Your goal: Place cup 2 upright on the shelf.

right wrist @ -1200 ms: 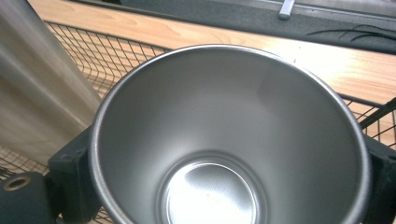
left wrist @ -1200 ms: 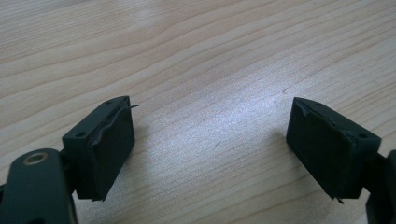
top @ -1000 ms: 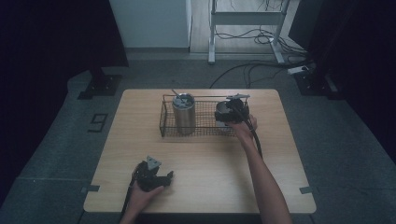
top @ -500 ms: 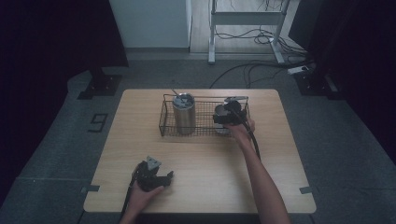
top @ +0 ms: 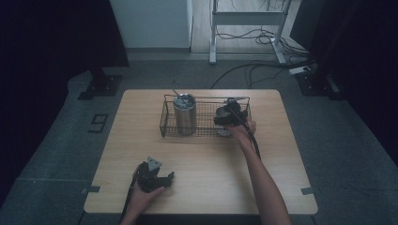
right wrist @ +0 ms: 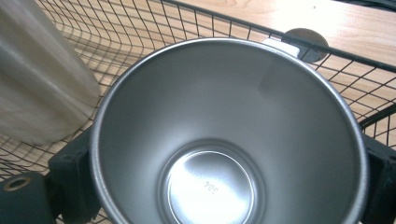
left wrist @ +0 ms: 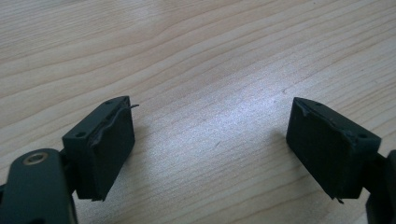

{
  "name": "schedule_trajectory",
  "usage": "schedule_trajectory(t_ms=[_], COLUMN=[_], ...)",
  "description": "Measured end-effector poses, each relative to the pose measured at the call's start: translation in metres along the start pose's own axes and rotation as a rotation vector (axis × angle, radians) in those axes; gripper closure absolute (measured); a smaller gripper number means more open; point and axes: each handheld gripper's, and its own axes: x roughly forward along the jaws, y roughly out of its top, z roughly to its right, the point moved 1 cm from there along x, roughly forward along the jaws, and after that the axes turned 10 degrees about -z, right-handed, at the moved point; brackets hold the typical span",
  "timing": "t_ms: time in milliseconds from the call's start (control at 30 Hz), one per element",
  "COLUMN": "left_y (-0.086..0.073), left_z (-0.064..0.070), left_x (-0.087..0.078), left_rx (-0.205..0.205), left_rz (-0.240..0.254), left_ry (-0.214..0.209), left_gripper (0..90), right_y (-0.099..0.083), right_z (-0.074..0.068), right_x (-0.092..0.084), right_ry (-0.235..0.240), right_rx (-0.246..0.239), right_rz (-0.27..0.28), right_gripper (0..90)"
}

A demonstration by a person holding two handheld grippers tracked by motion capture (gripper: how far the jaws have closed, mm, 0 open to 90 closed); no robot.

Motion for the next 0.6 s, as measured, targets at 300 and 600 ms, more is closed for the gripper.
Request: schedule_trajectory(t_ms=[300, 600], left_y=[0.0, 0.0], left_z=[0.0, 0.0], left_x=[0.0, 0.0], left_rx=[0.0, 0.001], left_rz=[0.0, -0.001], left_ry=[0.0, 0.001], left_gripper=[15.4, 15.4], right_y=[-0.0029, -0.0067], right_z=[0.0046, 0.0055], right_x=[0.0015, -0.0042], right_ry=[0.007, -0.013], right_rx=[0.013, -0.012], right_rz=[-0.01, 0.009], right_gripper=[6.5, 1.2])
